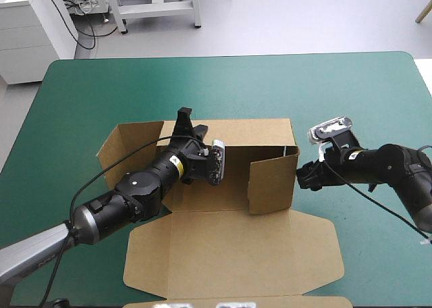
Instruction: Fold the box
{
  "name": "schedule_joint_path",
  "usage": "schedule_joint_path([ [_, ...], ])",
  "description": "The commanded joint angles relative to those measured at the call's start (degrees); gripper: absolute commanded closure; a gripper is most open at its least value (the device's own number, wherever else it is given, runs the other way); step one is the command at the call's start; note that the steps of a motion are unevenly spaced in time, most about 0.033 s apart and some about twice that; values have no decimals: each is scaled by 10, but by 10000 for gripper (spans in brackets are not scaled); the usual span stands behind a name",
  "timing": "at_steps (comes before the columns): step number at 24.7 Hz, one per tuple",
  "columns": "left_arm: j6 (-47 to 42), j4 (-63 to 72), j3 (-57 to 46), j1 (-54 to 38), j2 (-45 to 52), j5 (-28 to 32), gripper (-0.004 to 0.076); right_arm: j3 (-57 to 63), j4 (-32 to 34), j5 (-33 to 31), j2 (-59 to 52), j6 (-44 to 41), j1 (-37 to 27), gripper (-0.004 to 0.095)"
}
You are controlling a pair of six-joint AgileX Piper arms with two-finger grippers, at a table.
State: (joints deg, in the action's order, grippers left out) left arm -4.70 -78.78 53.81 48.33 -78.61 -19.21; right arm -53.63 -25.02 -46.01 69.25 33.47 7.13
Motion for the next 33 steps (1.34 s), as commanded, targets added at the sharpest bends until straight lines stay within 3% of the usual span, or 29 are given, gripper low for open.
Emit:
schedule_joint_path([
  [1, -6, -12, 13, 3, 16, 8, 731, -15, -31, -28, -16, 26, -4, 263],
  [5, -6, -10, 13, 3, 16, 8, 731, -15, -43, -51, -16, 46, -4, 263],
  [9, -6, -10, 13, 3, 16, 8, 731, -12, -126, -23, -15, 123, 5, 262],
  [11, -6, -10, 13, 3, 16, 8, 731, -12, -137, 5, -15, 132, 26, 262],
  [23, -6, -10, 13, 3, 16, 18, 731, -12, -87, 97, -14, 112, 94, 271],
  [25, -6, -10, 13, 3, 16, 25, 731, -12, -76, 102, -14, 99, 95, 331],
  [28, -6, -10, 13, 3, 16, 34, 731, -12, -70, 100, -14, 99, 95, 496],
  [33, -6, -10, 13, 3, 16, 38, 731, -12, -71, 69, -14, 99, 95, 836],
])
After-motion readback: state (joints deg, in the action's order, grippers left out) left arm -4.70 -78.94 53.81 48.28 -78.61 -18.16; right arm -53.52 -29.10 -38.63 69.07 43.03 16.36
